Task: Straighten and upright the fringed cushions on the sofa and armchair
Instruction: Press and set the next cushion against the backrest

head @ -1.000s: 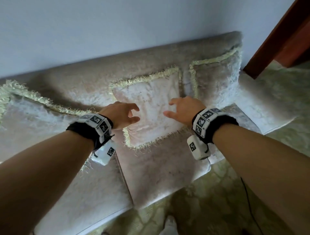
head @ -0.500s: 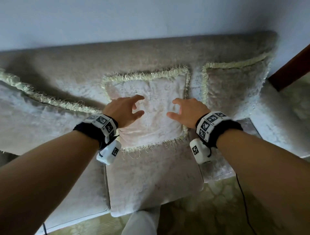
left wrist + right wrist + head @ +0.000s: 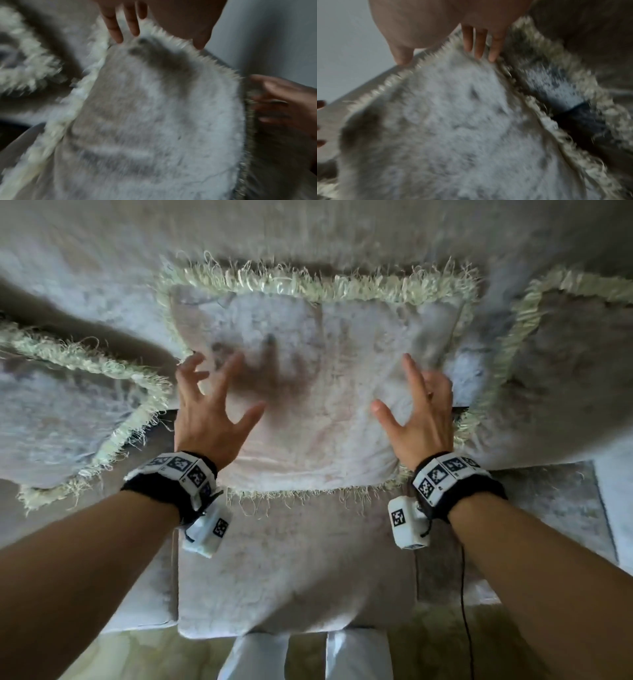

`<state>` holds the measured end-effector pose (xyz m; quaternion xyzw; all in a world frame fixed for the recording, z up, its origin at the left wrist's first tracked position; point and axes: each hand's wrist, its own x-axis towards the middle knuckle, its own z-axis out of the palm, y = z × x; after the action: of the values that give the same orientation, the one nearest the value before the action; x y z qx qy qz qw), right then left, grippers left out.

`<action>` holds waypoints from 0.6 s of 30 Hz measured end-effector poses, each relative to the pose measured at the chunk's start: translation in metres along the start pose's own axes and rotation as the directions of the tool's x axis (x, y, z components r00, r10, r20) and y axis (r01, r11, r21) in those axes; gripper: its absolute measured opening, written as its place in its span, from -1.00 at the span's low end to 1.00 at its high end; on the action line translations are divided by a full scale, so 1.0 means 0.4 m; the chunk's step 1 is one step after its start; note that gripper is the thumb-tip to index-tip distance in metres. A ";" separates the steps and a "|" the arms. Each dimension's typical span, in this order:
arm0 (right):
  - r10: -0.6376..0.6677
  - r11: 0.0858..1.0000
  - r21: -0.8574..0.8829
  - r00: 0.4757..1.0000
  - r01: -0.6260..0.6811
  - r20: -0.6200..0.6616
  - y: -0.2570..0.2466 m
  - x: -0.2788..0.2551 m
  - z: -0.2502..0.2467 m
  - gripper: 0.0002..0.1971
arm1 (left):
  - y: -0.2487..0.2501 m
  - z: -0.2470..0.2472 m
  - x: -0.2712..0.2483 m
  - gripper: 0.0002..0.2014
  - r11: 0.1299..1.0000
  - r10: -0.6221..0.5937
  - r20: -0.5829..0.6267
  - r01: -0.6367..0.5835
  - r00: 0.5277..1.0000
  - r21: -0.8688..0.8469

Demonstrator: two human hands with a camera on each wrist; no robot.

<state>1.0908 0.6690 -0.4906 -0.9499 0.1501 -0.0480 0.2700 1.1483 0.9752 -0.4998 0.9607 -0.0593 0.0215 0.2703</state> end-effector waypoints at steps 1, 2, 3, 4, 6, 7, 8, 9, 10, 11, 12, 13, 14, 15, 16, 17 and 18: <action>0.028 0.999 0.029 0.999 -0.027 -0.024 0.033 0.008 0.030 -0.13 | -0.020 0.028 -0.005 -0.22 0.997 -0.061 -0.018 0.060 0.998 -0.042; 0.056 0.997 0.050 0.997 -0.054 -0.044 0.061 0.018 0.055 -0.09 | -0.041 0.056 -0.008 -0.18 0.990 -0.118 -0.033 0.115 0.992 -0.081; 0.084 0.995 0.060 0.995 -0.081 -0.051 0.086 0.022 0.077 -0.07 | -0.059 0.081 -0.016 -0.14 0.981 -0.169 -0.032 0.165 0.985 -0.101; 0.112 0.992 0.065 0.993 -0.109 -0.043 0.107 0.025 0.094 -0.04 | -0.076 0.105 -0.022 -0.11 0.973 -0.206 -0.023 0.203 0.978 -0.108; 0.137 0.986 0.093 0.991 -0.136 0.003 0.137 0.033 0.118 0.00 | -0.095 0.141 -0.025 -0.05 0.960 -0.249 -0.017 0.244 0.968 -0.140; 0.122 0.986 0.113 0.992 -0.124 0.017 0.148 0.038 0.126 0.02 | -0.102 0.156 -0.021 0.00 0.954 -0.257 -0.019 0.251 0.966 -0.165; 0.100 0.985 0.142 0.995 -0.102 0.020 0.156 0.043 0.133 0.02 | -0.107 0.169 -0.015 0.05 0.948 -0.260 -0.022 0.251 0.965 -0.198; 0.077 0.980 0.181 0.997 -0.079 0.019 0.166 0.051 0.145 0.03 | -0.109 0.182 -0.007 0.11 0.941 -0.259 -0.026 0.246 0.966 -0.230; 0.058 0.972 0.226 0.998 -0.061 0.021 0.175 0.059 0.158 0.02 | -0.112 0.196 0.003 0.17 0.937 -0.255 -0.031 0.239 0.966 -0.256; 0.047 0.962 0.268 0.999 -0.052 0.023 0.180 0.067 0.170 0.02 | -0.108 0.207 0.014 0.22 0.933 -0.256 -0.030 0.238 0.966 -0.270; 0.043 0.953 0.300 0.999 -0.047 0.019 0.182 0.075 0.182 0.02 | -0.108 0.219 0.024 0.25 0.930 -0.263 -0.029 0.245 0.964 -0.273; 0.039 0.945 0.326 0.999 -0.037 0.002 0.185 0.082 0.196 0.03 | -0.108 0.229 0.032 0.28 0.930 -0.265 -0.030 0.247 0.964 -0.271; 0.027 0.937 0.349 0.999 -0.019 -0.018 0.187 0.087 0.206 0.04 | -0.108 0.236 0.039 0.31 0.931 -0.257 -0.037 0.237 0.966 -0.278; 0.007 0.929 0.370 0.999 0.007 -0.036 0.187 0.090 0.215 0.05 | -0.108 0.240 0.043 0.32 0.932 -0.244 -0.045 0.222 0.969 -0.287; -0.022 0.922 0.385 0.998 0.041 -0.054 0.187 0.092 0.221 0.07 | -0.109 0.243 0.044 0.33 0.933 -0.228 -0.056 0.201 0.972 -0.298; -0.052 0.915 0.395 0.996 0.077 -0.073 0.185 0.093 0.224 0.07 | -0.109 0.245 0.043 0.33 0.934 -0.211 -0.068 0.181 0.975 -0.308; -0.080 0.908 0.404 0.993 0.110 -0.091 0.179 0.093 0.220 0.07 | -0.105 0.245 0.039 0.32 0.932 -0.198 -0.080 0.162 0.977 -0.324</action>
<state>1.1227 0.6434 -0.6029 -0.8765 0.0999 -0.1255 0.4540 1.1700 0.9581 -0.6042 0.9037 0.0415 0.0402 0.4243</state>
